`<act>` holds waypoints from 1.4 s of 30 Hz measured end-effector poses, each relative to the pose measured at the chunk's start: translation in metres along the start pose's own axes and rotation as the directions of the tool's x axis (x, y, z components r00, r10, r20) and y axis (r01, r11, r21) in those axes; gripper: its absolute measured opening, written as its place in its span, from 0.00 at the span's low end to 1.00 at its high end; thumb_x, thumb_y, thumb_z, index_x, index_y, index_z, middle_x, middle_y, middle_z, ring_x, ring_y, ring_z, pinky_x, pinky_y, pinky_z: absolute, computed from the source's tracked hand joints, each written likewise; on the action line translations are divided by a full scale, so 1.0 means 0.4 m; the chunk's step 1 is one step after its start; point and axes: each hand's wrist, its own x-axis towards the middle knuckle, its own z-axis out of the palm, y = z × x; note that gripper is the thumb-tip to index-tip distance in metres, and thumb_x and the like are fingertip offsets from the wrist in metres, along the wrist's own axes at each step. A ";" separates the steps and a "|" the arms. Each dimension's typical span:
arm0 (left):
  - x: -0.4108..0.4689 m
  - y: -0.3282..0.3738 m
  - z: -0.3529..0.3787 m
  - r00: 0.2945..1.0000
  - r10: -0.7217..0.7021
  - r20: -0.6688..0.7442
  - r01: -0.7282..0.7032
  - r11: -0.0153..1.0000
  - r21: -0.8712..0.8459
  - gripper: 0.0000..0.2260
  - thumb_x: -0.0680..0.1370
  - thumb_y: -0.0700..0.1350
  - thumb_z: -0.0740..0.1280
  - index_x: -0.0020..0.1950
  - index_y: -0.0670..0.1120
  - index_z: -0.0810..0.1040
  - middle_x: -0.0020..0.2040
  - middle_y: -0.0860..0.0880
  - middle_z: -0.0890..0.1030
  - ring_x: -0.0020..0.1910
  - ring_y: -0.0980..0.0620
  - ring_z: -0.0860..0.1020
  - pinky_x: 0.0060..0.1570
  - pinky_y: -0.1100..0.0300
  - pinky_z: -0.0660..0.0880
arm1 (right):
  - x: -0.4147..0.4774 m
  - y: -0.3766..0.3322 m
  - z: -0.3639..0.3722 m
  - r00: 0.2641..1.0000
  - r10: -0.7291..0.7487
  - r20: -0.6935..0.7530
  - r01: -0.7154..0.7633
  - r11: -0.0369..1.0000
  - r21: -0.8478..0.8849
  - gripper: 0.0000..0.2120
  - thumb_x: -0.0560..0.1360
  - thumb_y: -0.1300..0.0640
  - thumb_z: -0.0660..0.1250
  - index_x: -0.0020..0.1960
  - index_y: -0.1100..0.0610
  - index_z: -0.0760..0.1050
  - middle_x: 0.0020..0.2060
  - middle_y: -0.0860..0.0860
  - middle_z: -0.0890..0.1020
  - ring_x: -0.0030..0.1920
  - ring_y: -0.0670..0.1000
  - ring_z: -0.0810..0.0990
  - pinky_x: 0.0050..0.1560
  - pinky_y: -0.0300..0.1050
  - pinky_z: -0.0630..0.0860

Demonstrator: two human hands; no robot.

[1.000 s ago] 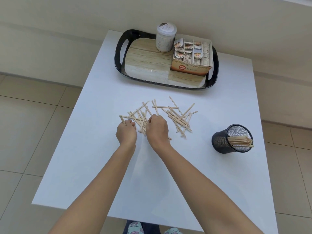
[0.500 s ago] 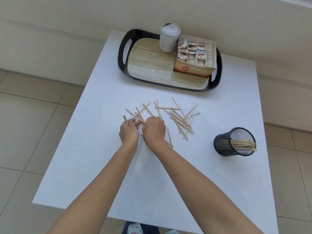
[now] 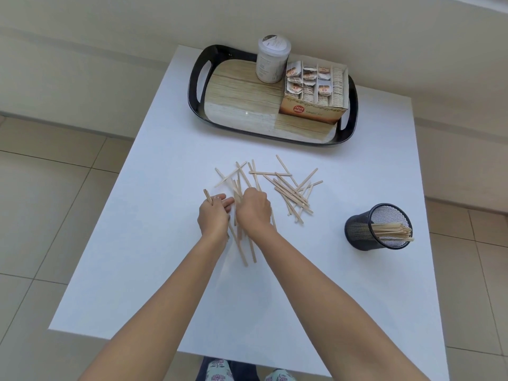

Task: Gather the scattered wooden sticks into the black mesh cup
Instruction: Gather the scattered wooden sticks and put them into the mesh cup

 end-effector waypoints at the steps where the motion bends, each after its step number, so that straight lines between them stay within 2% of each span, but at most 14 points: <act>1: -0.002 -0.002 0.000 1.000 -0.002 0.008 0.002 1.000 -0.009 0.13 0.83 0.43 0.53 0.59 0.42 0.76 0.52 0.46 0.84 0.47 0.50 0.81 0.53 0.54 0.78 | 0.002 0.003 -0.004 1.000 0.008 0.020 -0.008 1.000 0.010 0.11 0.77 0.69 0.57 0.36 0.59 0.66 0.35 0.52 0.71 0.43 0.57 0.73 0.40 0.46 0.67; 6: -0.016 -0.005 -0.004 0.999 0.019 0.034 -0.017 0.999 -0.043 0.12 0.83 0.42 0.53 0.55 0.43 0.76 0.51 0.46 0.83 0.42 0.51 0.81 0.44 0.57 0.77 | 0.016 0.046 -0.020 0.995 0.035 0.093 -0.056 0.970 0.235 0.09 0.78 0.67 0.58 0.54 0.61 0.75 0.53 0.57 0.78 0.44 0.53 0.72 0.41 0.44 0.69; 10: -0.029 -0.001 0.003 0.984 -0.010 0.175 0.033 0.991 -0.130 0.13 0.83 0.41 0.53 0.58 0.39 0.76 0.51 0.44 0.83 0.48 0.48 0.82 0.51 0.57 0.78 | -0.005 0.089 -0.026 0.983 0.073 0.169 -0.153 0.835 0.528 0.08 0.76 0.68 0.53 0.46 0.59 0.69 0.46 0.55 0.76 0.40 0.53 0.73 0.43 0.46 0.74; 14: -0.051 0.008 0.018 0.920 -0.011 0.392 0.065 0.990 -0.126 0.14 0.84 0.43 0.54 0.54 0.39 0.77 0.46 0.44 0.81 0.43 0.47 0.80 0.41 0.60 0.78 | -0.053 0.110 -0.020 0.990 -0.047 0.136 -0.032 0.848 0.528 0.08 0.80 0.62 0.56 0.46 0.55 0.72 0.42 0.51 0.78 0.38 0.50 0.76 0.39 0.41 0.74; 18: -0.071 0.007 0.038 0.867 -0.052 0.496 0.099 0.993 -0.068 0.15 0.84 0.48 0.55 0.48 0.42 0.77 0.40 0.46 0.80 0.41 0.51 0.79 0.42 0.61 0.75 | -0.110 0.093 -0.016 0.999 -0.046 0.014 0.032 0.860 0.509 0.14 0.81 0.58 0.54 0.42 0.50 0.74 0.38 0.45 0.76 0.37 0.43 0.75 0.33 0.33 0.66; 22: -0.081 0.008 0.042 0.848 -0.143 0.511 0.277 0.941 -0.196 0.12 0.83 0.47 0.61 0.42 0.45 0.77 0.33 0.51 0.80 0.33 0.57 0.81 0.39 0.63 0.76 | -0.146 0.090 -0.002 0.999 -0.001 -0.051 0.034 0.769 0.638 0.10 0.80 0.64 0.58 0.59 0.63 0.72 0.56 0.58 0.74 0.57 0.56 0.73 0.54 0.46 0.71; 24: -0.081 0.011 0.043 0.850 -0.149 0.505 0.309 0.918 -0.250 0.13 0.83 0.46 0.60 0.42 0.44 0.77 0.39 0.49 0.82 0.34 0.55 0.82 0.40 0.62 0.78 | -0.158 0.096 0.003 0.996 -0.034 -0.084 0.083 0.721 0.688 0.09 0.80 0.57 0.57 0.56 0.59 0.73 0.54 0.53 0.73 0.55 0.52 0.74 0.52 0.43 0.72; 26: -0.085 0.016 0.046 0.861 -0.156 0.484 0.348 0.875 -0.336 0.13 0.84 0.46 0.57 0.42 0.43 0.74 0.45 0.48 0.83 0.36 0.54 0.83 0.40 0.61 0.81 | -0.168 0.103 -0.001 0.984 -0.050 -0.171 0.146 0.774 0.615 0.08 0.79 0.52 0.60 0.49 0.54 0.76 0.50 0.49 0.73 0.52 0.49 0.75 0.51 0.43 0.72; 29: -0.092 0.023 0.054 0.862 -0.158 0.482 0.397 0.802 -0.447 0.14 0.84 0.47 0.55 0.41 0.43 0.71 0.45 0.46 0.82 0.38 0.51 0.83 0.41 0.58 0.81 | -0.183 0.129 -0.001 0.917 -0.130 -0.377 0.298 0.853 0.429 0.11 0.79 0.62 0.62 0.58 0.55 0.79 0.51 0.52 0.76 0.55 0.51 0.71 0.57 0.44 0.69; 32: -0.096 0.025 0.060 0.896 -0.081 0.437 0.294 0.846 -0.445 0.16 0.85 0.48 0.53 0.40 0.44 0.70 0.35 0.49 0.76 0.31 0.53 0.80 0.35 0.59 0.80 | -0.190 0.152 0.004 0.848 0.102 -0.520 0.251 0.787 0.564 0.11 0.81 0.60 0.59 0.54 0.52 0.79 0.51 0.45 0.77 0.57 0.46 0.71 0.58 0.41 0.66; 34: -0.099 0.020 0.064 0.912 -0.011 0.410 0.206 0.877 -0.433 0.16 0.85 0.49 0.53 0.40 0.45 0.69 0.32 0.50 0.70 0.26 0.56 0.74 0.34 0.61 0.78 | -0.195 0.167 0.003 0.871 0.308 -0.384 0.130 0.608 0.783 0.12 0.81 0.58 0.56 0.53 0.49 0.78 0.52 0.42 0.77 0.58 0.43 0.72 0.58 0.40 0.68; 36: -0.105 0.013 0.069 0.916 0.064 0.396 0.105 0.915 -0.390 0.15 0.84 0.50 0.54 0.41 0.46 0.68 0.32 0.52 0.66 0.24 0.57 0.68 0.33 0.62 0.72 | -0.193 0.178 0.004 0.904 0.421 -0.078 -0.034 0.253 0.967 0.12 0.82 0.57 0.55 0.53 0.50 0.77 0.54 0.44 0.79 0.60 0.45 0.75 0.61 0.41 0.71; 39: -0.120 0.001 0.072 0.909 0.188 0.373 -0.072 0.950 -0.303 0.12 0.83 0.51 0.58 0.42 0.47 0.69 0.33 0.53 0.67 0.26 0.57 0.65 0.34 0.63 0.68 | -0.189 0.185 0.011 0.914 0.315 0.258 -0.173 -0.273 0.946 0.16 0.83 0.55 0.53 0.54 0.60 0.78 0.55 0.55 0.80 0.59 0.54 0.78 0.63 0.46 0.72; 42: -0.143 -0.016 0.074 0.884 0.286 0.371 -0.183 0.940 -0.288 0.13 0.80 0.53 0.65 0.39 0.49 0.70 0.29 0.56 0.68 0.28 0.57 0.66 0.35 0.64 0.69 | -0.187 0.179 0.014 0.916 0.175 0.362 -0.245 -0.471 0.848 0.21 0.84 0.51 0.50 0.57 0.65 0.76 0.55 0.59 0.81 0.56 0.54 0.80 0.63 0.47 0.73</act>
